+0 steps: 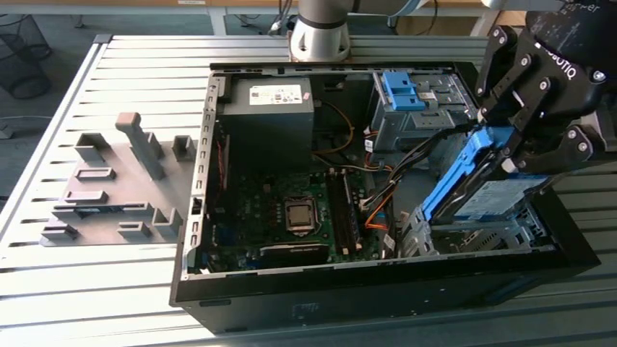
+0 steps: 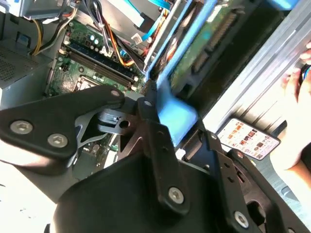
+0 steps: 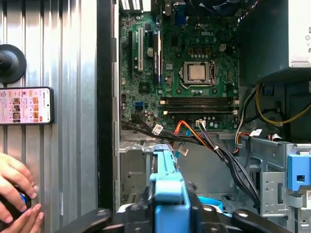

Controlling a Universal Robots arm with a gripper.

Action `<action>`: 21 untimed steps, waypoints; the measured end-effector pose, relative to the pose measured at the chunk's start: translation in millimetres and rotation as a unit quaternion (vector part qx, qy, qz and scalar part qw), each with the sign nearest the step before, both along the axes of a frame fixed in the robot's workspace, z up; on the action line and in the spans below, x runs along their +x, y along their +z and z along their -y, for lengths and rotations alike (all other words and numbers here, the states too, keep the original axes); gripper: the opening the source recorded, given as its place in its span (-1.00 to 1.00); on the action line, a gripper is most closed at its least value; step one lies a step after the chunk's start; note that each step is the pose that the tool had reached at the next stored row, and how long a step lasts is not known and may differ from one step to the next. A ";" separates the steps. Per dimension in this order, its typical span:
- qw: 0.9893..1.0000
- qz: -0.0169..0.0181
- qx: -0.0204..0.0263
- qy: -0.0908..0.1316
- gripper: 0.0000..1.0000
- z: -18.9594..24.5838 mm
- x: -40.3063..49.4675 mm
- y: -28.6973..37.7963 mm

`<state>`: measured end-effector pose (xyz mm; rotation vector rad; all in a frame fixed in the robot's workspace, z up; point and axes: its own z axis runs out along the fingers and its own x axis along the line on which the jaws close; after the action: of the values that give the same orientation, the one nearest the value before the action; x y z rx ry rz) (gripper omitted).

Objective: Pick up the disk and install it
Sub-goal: 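Insert the disk into the insertion slot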

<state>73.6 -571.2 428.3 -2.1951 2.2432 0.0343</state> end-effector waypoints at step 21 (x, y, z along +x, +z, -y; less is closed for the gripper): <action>1.000 0.000 0.000 0.000 -0.79 0.0 0.0 -37.3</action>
<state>73.6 -571.2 391.0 -2.1949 2.2431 0.0346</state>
